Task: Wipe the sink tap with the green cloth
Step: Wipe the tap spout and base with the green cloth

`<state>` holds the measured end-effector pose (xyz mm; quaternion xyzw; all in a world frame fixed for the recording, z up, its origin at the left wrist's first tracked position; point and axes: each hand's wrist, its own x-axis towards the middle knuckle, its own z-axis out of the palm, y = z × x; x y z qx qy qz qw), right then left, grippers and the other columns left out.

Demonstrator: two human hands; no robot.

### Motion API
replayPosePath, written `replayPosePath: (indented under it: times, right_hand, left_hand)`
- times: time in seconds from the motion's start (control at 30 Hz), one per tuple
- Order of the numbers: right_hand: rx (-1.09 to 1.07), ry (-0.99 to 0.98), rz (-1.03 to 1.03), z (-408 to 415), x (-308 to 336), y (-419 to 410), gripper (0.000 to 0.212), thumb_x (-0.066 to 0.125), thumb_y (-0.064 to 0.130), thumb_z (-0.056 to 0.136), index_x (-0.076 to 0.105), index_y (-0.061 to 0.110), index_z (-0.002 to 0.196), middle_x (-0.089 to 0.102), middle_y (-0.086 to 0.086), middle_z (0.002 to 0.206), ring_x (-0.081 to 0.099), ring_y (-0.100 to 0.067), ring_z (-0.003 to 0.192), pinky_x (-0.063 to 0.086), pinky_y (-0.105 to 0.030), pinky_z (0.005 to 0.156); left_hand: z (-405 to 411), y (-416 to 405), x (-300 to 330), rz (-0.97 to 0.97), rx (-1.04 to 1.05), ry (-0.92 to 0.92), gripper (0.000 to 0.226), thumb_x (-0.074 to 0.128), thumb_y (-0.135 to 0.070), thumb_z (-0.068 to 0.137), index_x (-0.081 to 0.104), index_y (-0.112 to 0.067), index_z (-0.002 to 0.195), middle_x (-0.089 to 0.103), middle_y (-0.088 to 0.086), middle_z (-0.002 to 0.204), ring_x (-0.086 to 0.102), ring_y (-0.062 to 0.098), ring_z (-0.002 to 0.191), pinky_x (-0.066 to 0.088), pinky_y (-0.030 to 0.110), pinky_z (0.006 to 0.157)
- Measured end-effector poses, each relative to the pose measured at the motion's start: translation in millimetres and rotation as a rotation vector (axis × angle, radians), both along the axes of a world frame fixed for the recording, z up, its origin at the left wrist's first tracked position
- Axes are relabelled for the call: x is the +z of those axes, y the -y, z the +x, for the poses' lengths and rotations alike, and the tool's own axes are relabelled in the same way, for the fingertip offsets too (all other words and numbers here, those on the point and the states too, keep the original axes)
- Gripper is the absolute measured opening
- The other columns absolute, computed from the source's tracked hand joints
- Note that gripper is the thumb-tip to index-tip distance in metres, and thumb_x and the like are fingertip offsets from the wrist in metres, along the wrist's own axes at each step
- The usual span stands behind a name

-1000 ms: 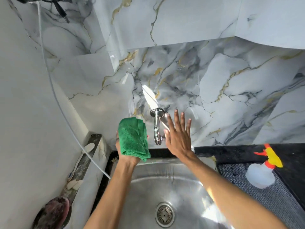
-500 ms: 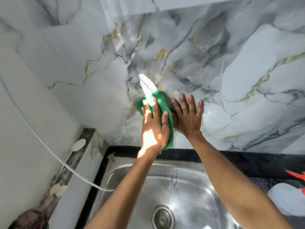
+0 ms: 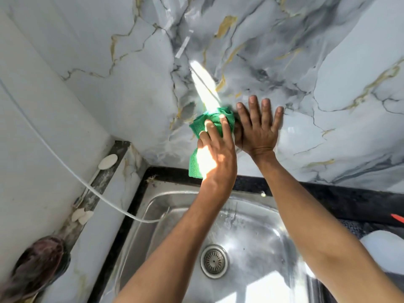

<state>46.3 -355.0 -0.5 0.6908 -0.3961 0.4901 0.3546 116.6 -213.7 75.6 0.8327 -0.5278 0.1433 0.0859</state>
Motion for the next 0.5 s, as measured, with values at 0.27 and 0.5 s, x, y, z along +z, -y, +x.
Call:
replayPosePath:
  times: [0.27, 0.5]
  right_hand:
    - [0.059, 0.023, 0.021, 0, -1, -3, 0.068, 0.034, 0.047, 0.105, 0.010, 0.027, 0.166, -0.008, 0.001, 0.176, -0.010, -0.024, 0.164, -0.006, -0.054, 0.132]
    - [0.083, 0.014, 0.045, 1, -3, -3, 0.069, 0.030, 0.047, 0.106, 0.001, 0.029, 0.166, -0.015, 0.002, 0.175, -0.014, -0.023, 0.163, -0.009, -0.053, 0.132]
  left_hand:
    - [2, -20, -16, -0.353, -0.025, -0.370, 0.074, 0.048, -0.004, 0.081, 0.043, -0.013, 0.154, 0.057, 0.023, 0.133, 0.063, 0.038, 0.098, 0.061, 0.044, 0.073]
    - [0, -39, -65, -0.630, -0.073, -0.541, 0.072, 0.054, 0.001, 0.072, 0.041, 0.000, 0.142, 0.051, 0.021, 0.136, 0.047, 0.024, 0.121, 0.043, 0.033, 0.105]
